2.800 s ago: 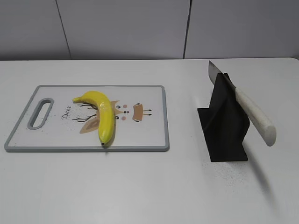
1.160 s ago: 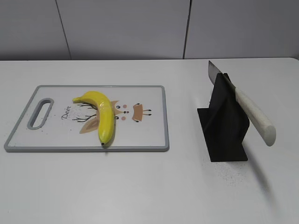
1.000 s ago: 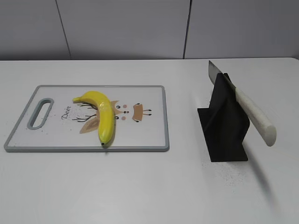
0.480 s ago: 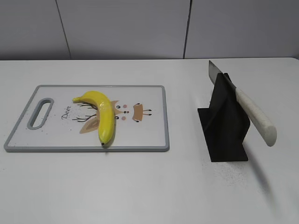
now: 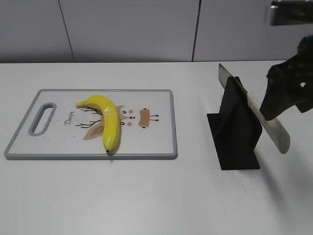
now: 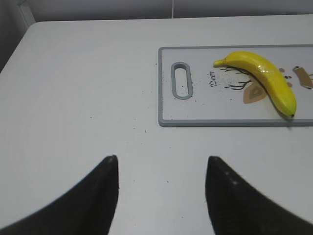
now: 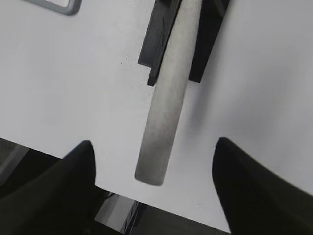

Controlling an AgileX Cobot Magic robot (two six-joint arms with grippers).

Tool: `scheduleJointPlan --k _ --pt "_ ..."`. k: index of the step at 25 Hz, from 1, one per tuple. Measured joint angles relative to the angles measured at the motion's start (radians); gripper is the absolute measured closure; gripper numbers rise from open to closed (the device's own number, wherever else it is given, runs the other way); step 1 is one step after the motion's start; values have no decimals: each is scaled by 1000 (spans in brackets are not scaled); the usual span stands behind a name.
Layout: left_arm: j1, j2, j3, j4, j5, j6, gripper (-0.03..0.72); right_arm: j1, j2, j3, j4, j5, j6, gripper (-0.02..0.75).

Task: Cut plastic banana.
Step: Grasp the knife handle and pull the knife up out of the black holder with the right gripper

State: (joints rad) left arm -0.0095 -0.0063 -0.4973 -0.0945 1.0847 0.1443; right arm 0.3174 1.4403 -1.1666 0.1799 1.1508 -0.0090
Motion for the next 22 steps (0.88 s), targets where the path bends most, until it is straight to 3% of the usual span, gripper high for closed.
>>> scheduleJointPlan --k 12,16,20,22 --pt "0 0 0 0 0 0 152 5 244 -2 0 -1 28 228" --pt "0 0 0 0 0 0 152 5 257 -2 6 -3 36 330" --pt "0 0 0 0 0 0 152 5 257 -3 4 7 80 560" --pt "0 0 0 0 0 0 152 5 257 -4 6 7 94 561"
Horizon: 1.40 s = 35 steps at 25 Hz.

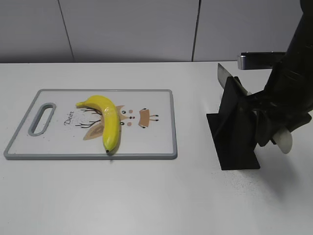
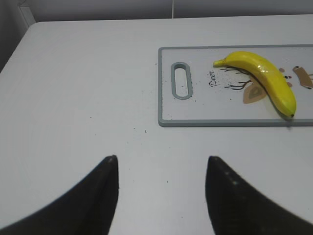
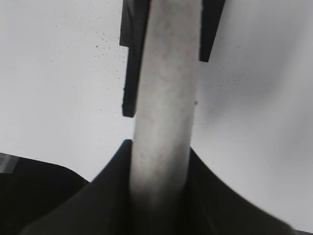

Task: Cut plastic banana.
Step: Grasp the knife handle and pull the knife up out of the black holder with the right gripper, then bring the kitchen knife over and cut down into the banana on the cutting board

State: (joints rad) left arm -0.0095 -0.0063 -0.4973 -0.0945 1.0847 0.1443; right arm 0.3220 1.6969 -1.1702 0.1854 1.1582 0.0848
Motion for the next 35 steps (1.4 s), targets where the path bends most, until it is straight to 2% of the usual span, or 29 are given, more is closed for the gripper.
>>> scheduleJointPlan --k 13,26,30,35 --pt "0 0 -23 0 -7 0 152 0 -56 -60 -2 54 16 564" --pt "0 57 -89 1 -151 0 152 2 -120 -270 -15 66 -27 575" --pt "-5 204 -144 1 -155 24 152 2 -120 -312 -16 67 -145 575" --pt "-62 396 -241 1 -167 90 152 2 -120 -347 -16 67 -356 575"
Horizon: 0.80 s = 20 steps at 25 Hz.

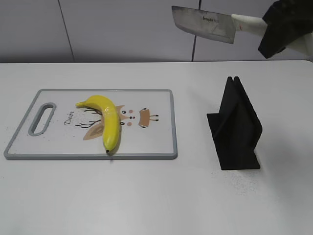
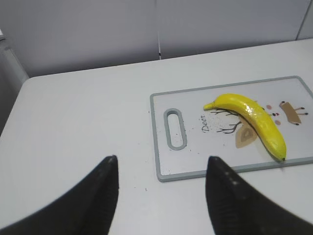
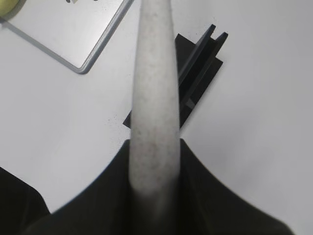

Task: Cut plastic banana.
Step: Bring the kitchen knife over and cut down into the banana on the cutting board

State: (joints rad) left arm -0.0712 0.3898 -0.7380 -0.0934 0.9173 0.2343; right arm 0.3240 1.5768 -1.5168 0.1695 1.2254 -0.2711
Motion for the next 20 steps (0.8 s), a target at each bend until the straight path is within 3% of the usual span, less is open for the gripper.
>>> scheduleJointPlan --k 10,20 --pt "-39 379 -197 -21 -53 217 152 0 59 -98 6 2 -334 575" --pt "-39 712 -471 -226 76 579 152 4 243 -252 119 1 -526 575"
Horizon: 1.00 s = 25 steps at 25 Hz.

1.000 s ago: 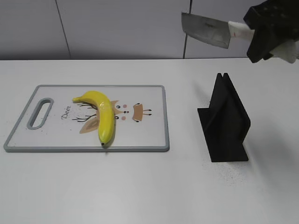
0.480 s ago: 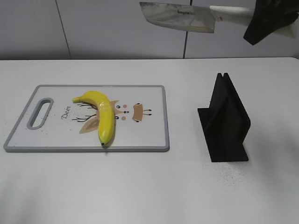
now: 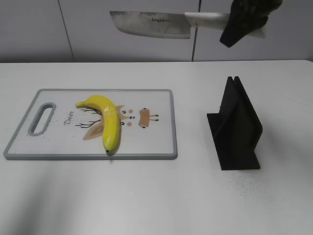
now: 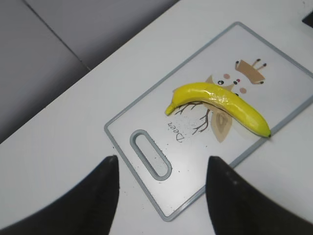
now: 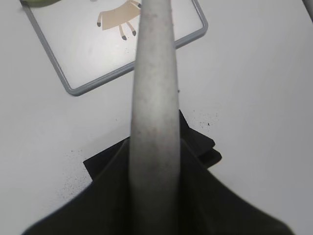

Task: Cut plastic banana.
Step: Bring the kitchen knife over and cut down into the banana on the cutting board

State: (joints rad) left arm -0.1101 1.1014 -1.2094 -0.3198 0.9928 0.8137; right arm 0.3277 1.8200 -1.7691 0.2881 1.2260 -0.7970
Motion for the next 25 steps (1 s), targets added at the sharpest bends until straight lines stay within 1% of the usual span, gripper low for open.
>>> scheduleJointPlan --k 3,5,7,9,13,15,16,19,25 --pt "0 95 -94 -35 80 125 152 15 47 -8 7 -1 -60 575" --pt "0 153 -148 -66 114 225 152 39 75 -8 7 -1 -124 575" --pt "0 204 -182 -102 149 363 152 71 104 -8 8 -1 -172 575" --pt "0 256 -204 -153 164 465 152 96 125 -18 14 -1 -202 575" --pt "-1 352 -211 -259 178 616 152 135 171 -62 25 -3 -238 575" --pt "-1 397 -211 -271 176 696 152 144 185 -78 55 -2 -291 575" --pt "-1 420 -211 -272 171 728 152 145 190 -83 88 -2 -320 575" --pt "-1 479 -211 -276 148 765 152 147 213 -98 160 -2 -392 575" --pt "-1 574 -211 -276 142 774 154 147 258 -104 170 -3 -411 575"
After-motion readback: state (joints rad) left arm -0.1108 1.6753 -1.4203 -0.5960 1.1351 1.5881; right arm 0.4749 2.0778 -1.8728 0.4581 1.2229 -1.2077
